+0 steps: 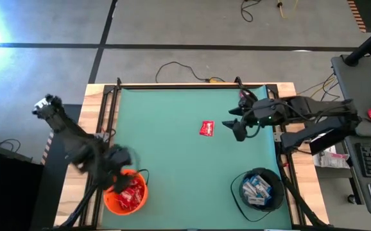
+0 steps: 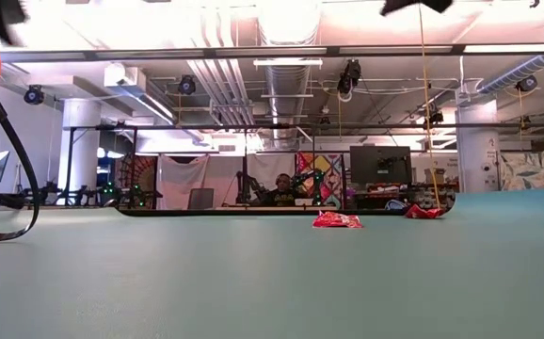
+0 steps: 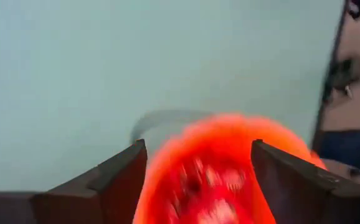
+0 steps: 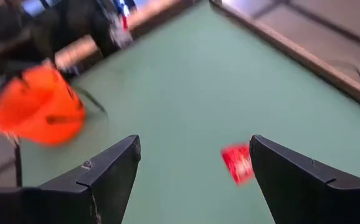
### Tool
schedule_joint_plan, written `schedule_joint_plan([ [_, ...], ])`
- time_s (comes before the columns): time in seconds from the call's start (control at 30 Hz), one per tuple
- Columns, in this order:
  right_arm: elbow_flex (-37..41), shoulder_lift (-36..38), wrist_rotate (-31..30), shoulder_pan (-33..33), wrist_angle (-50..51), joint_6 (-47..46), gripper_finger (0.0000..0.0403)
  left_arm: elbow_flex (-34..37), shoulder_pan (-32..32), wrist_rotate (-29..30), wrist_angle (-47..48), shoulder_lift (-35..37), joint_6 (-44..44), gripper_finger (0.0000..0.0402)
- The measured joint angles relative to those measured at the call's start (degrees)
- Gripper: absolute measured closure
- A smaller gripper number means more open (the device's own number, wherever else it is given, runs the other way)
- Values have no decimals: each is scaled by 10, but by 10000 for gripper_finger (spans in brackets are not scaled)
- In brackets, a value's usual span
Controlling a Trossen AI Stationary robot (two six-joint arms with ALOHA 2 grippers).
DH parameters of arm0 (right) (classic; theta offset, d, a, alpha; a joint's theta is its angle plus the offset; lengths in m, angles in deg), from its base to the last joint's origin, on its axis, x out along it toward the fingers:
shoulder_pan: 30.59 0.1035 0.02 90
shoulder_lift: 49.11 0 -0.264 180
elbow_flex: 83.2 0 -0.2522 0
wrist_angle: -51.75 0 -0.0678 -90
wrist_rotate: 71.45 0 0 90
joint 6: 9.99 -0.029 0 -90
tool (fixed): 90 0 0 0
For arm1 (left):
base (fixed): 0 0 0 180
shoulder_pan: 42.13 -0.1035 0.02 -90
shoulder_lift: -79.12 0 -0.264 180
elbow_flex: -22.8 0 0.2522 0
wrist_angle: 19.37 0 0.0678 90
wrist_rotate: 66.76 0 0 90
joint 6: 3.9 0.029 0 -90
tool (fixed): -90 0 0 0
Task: Sort candy by brand, put in halloween buckets
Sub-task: Put the red chocolate candy into the orange bucket
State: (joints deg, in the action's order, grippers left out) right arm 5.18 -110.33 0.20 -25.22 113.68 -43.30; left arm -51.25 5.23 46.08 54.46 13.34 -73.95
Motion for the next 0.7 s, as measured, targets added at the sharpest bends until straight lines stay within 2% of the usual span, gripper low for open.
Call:
schedule_joint_plan([
  [0.17, 30, 35, 19, 0, 54, 8, 110, 0, -205, -18, -109, -30, 187, 120],
  [0.3, 59, 77, 19, 0, 51, 42, 110, 0, -342, -34, -301, -100, 318, 120],
  [0.4, 82, 111, 20, 10, 51, 63, 110, 0, -434, -60, -448, -172, 352, 119],
  [0.53, 123, 146, 21, 31, 51, 94, 110, 1, -497, -60, -571, -268, 369, 119],
  [0.7, 183, 157, 36, 33, 10, 113, 110, -2, -500, -40, -698, -367, 385, 119],
])
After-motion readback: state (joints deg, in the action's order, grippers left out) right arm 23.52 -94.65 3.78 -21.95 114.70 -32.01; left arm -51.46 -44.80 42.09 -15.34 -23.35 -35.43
